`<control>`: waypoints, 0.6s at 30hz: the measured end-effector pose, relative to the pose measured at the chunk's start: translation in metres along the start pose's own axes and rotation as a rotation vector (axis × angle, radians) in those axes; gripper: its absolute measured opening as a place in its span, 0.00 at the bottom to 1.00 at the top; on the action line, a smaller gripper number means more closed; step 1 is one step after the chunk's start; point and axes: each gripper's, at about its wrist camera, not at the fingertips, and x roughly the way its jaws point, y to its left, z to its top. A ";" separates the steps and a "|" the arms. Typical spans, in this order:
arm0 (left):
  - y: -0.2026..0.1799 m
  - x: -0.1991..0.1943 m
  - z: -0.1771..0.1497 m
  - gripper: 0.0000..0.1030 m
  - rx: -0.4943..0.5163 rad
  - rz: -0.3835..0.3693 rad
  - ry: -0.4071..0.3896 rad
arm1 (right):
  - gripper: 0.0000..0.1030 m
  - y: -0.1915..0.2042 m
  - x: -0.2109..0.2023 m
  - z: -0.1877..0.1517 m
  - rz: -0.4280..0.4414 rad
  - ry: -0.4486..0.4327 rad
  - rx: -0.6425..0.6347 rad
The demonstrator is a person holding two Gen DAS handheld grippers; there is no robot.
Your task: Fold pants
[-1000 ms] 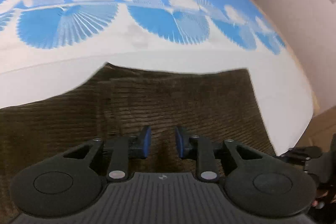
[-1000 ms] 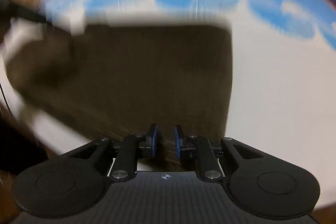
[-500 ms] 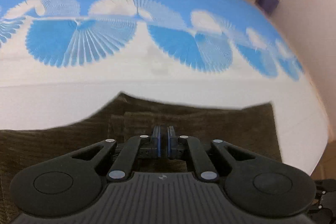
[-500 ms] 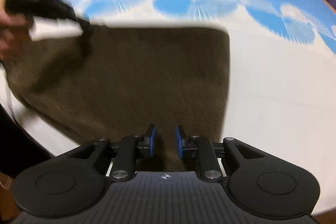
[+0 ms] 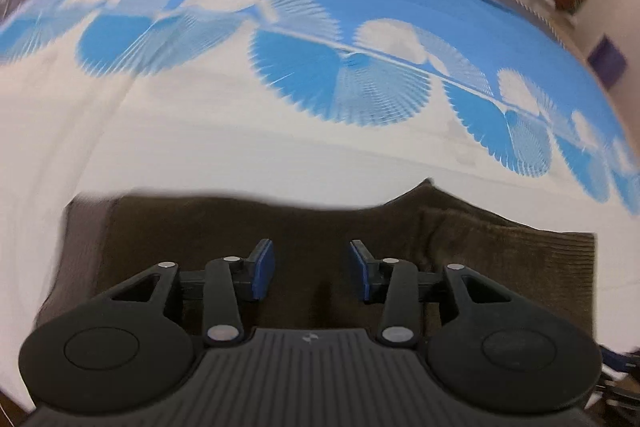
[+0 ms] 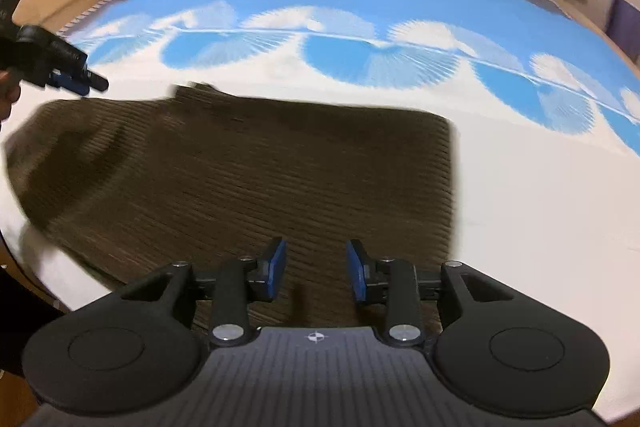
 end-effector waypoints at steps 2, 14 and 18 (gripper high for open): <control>0.041 -0.016 -0.008 0.52 -0.087 -0.060 0.037 | 0.35 0.029 0.002 0.009 0.047 -0.018 -0.056; 0.193 -0.061 -0.078 0.61 -0.355 -0.141 0.125 | 0.35 0.147 0.053 0.017 0.215 0.155 -0.406; 0.205 -0.048 -0.073 0.66 -0.458 -0.193 0.114 | 0.36 0.155 0.044 0.020 0.194 0.109 -0.449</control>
